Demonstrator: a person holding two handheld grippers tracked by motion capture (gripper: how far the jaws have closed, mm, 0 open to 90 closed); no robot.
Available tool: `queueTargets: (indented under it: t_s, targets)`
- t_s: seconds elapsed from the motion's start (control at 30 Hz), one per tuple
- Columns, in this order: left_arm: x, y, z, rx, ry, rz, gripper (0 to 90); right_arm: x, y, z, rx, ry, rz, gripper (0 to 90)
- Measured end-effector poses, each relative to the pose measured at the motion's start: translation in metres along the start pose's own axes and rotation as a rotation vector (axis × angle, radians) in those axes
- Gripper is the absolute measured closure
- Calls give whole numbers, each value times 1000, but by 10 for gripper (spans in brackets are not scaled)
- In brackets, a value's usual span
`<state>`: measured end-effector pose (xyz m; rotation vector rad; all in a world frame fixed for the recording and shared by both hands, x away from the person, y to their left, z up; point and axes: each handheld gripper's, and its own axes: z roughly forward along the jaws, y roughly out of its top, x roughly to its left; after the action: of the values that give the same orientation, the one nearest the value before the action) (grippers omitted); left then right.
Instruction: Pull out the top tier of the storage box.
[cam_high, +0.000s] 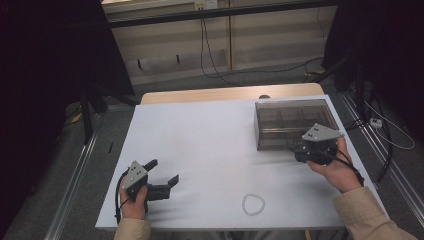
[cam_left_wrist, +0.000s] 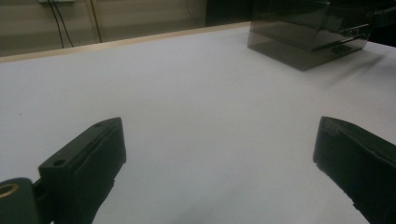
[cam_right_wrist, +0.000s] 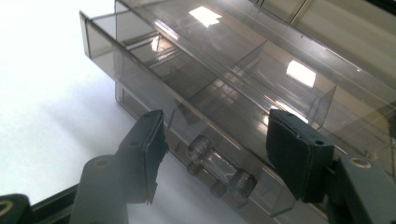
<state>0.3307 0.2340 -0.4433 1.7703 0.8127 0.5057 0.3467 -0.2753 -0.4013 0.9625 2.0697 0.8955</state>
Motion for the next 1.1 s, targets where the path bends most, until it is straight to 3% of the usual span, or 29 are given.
queueTargets:
  t_s: [0.27, 0.77, 1.1]
  targets:
    - [0, 0, 0, -1, 2, 0, 27, -2, 0, -3, 6, -19, -37, 515]
    - [0, 0, 0, -1, 5, -4, 27, 2, -1, -14, 22, 45, -35, 545]
    - [0, 0, -1, -2, 7, -7, 27, 4, 2, -19, 37, 106, -59, 604]
